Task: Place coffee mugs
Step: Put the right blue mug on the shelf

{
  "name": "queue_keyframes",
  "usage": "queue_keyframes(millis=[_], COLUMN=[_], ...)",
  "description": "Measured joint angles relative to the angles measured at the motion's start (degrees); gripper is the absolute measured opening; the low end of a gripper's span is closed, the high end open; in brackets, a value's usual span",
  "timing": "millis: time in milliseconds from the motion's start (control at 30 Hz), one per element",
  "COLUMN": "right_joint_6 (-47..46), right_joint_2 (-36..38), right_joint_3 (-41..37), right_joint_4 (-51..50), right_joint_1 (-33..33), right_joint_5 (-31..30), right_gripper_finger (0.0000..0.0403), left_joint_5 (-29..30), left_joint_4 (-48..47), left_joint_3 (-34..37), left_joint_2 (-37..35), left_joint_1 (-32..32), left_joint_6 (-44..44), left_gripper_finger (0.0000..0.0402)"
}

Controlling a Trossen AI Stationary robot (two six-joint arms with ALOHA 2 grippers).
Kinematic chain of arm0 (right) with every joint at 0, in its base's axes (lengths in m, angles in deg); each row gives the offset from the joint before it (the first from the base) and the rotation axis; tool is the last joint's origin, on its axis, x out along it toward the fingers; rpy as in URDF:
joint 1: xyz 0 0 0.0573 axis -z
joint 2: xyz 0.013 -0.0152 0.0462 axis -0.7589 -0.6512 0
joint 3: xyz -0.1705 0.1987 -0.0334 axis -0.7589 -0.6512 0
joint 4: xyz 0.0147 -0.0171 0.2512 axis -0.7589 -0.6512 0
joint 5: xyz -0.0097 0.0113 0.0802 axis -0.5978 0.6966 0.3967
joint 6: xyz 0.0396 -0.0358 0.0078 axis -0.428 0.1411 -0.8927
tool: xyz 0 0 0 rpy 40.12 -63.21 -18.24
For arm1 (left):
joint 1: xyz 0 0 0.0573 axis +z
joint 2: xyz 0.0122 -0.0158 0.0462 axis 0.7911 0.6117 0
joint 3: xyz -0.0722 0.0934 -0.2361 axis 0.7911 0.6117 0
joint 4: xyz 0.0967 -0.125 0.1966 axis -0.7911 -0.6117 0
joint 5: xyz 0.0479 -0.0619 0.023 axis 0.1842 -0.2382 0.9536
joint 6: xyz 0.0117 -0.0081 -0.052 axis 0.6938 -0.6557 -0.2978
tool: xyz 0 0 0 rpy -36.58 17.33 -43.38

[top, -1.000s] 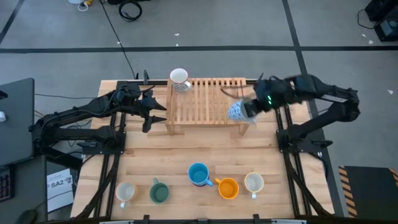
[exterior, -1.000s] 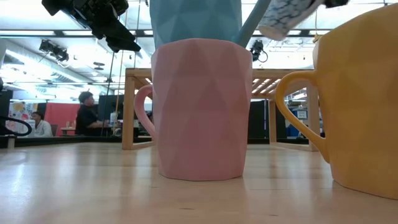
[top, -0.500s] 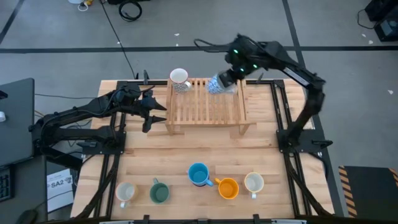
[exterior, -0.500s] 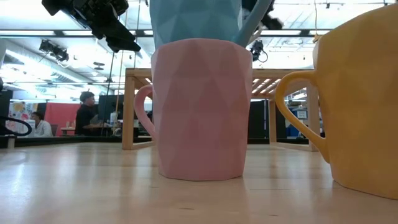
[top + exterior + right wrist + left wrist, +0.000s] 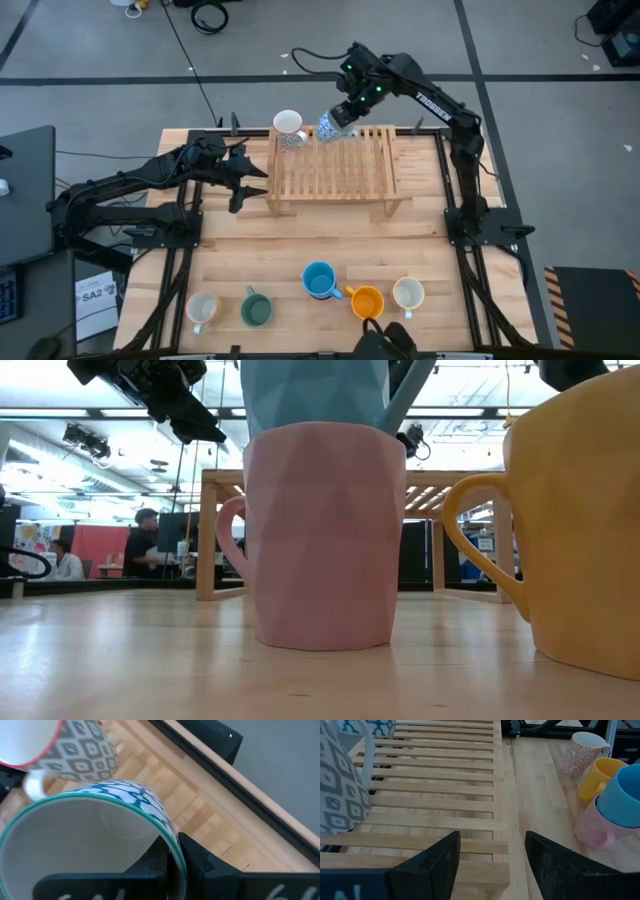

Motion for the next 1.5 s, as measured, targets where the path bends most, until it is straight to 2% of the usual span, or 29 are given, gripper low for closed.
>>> queue_keyframes(millis=[667, 1500], right_joint_6=[0.8, 0.8], right_joint_2=[-0.7, -0.5], right_joint_3=[0.1, -6.2], right_joint_4=[4.1, 7.7], right_joint_1=[-1.1, -2.4], right_joint_5=[-3.4, -4.6], right_gripper_finger=[0.0032, 0.0032], left_joint_5=[0.0, 0.0], left_joint_4=[0.0, 0.0], left_joint_3=[0.0, 0.0], left_joint_2=[0.0, 0.0], left_joint_1=[0.0, 0.0], left_joint_6=[0.0, 0.0], left_gripper_finger=[0.0231, 0.0231])
